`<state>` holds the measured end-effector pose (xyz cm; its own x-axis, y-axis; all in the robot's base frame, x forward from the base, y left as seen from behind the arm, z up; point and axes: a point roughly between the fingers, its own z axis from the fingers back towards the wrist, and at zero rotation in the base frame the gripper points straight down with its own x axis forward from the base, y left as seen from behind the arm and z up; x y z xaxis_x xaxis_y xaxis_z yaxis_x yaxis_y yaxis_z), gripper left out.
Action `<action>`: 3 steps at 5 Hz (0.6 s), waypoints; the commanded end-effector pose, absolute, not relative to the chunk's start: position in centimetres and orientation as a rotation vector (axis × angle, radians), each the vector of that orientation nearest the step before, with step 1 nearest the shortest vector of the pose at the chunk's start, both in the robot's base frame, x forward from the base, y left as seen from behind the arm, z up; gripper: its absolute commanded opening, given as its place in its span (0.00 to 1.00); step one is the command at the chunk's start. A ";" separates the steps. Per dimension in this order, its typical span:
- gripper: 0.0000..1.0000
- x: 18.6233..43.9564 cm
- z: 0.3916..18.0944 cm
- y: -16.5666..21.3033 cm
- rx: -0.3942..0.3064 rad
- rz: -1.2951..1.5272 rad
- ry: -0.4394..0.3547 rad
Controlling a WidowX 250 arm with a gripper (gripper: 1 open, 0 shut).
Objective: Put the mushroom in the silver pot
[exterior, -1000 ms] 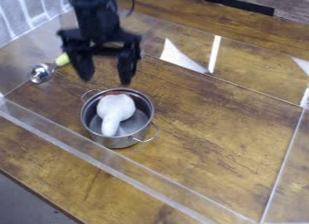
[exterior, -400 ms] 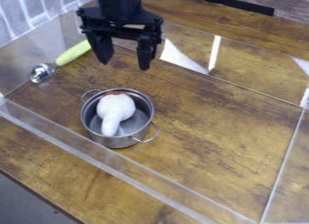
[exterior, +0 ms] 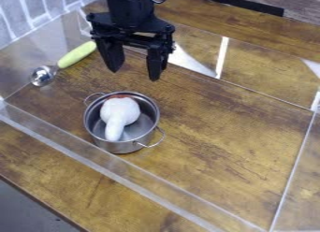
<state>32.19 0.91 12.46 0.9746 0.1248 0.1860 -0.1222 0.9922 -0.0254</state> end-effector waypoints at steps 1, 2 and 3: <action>1.00 32.0 14.0 0.3 -0.005 0.083 -0.221; 1.00 31.6 14.1 0.1 0.002 0.074 -0.210; 1.00 31.3 14.3 -0.1 0.007 0.065 -0.205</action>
